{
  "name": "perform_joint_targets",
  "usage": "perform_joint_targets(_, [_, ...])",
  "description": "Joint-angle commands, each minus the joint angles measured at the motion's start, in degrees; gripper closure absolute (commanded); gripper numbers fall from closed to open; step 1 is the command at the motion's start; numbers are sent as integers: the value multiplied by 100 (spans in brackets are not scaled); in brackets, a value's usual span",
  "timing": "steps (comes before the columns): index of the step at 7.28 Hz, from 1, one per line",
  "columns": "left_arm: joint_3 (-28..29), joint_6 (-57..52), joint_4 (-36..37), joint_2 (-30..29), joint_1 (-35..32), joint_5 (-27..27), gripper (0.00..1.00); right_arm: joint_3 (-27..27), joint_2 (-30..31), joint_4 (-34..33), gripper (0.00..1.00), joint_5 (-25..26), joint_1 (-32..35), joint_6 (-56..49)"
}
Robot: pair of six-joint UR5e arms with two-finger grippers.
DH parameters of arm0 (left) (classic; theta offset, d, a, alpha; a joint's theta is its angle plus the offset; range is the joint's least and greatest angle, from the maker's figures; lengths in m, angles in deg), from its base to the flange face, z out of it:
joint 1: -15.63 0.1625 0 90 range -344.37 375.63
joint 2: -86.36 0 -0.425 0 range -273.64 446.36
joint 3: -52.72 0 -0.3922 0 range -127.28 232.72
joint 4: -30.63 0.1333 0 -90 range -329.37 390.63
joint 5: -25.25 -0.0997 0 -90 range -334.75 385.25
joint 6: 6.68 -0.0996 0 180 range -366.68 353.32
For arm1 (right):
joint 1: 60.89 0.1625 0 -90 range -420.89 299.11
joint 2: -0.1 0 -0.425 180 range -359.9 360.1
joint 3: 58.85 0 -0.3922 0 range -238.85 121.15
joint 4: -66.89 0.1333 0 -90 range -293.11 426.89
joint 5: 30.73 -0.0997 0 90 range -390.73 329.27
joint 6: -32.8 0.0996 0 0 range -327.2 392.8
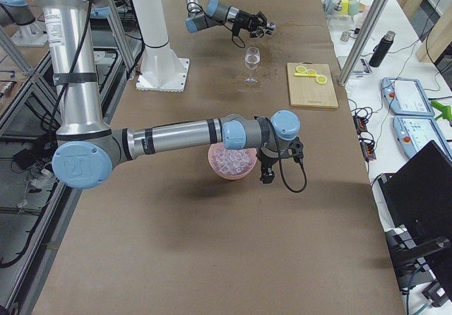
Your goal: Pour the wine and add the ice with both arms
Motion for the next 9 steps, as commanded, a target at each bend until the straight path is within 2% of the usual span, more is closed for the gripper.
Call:
perform_joint_targets(1, [-37, 2442, -103, 258, -206, 299, 100, -11, -14, 7, 0, 18, -8, -8])
perform_joint_targets(3, [-46, 4785, -94, 539, -600, 704, 100, 24, -58, 7, 0, 10, 1, 1])
perform_joint_targets(5, [15, 6020, -77, 1161, -1224, 1179, 100, 50, -171, 16, 0, 27, 10, -8])
perform_joint_targets(7, [356, 7234, -94, 1654, -1533, 1207, 100, -11, -320, 16, 0, 211, 10, -8])
perform_joint_targets(8, [463, 8100, -616, 2083, -1804, 1582, 100, -11, -435, 7, 0, 351, 10, -8])
perform_joint_targets(9, [777, 8692, -1196, 2270, -2172, 2194, 100, 24, -549, 16, 0, 379, 10, 9])
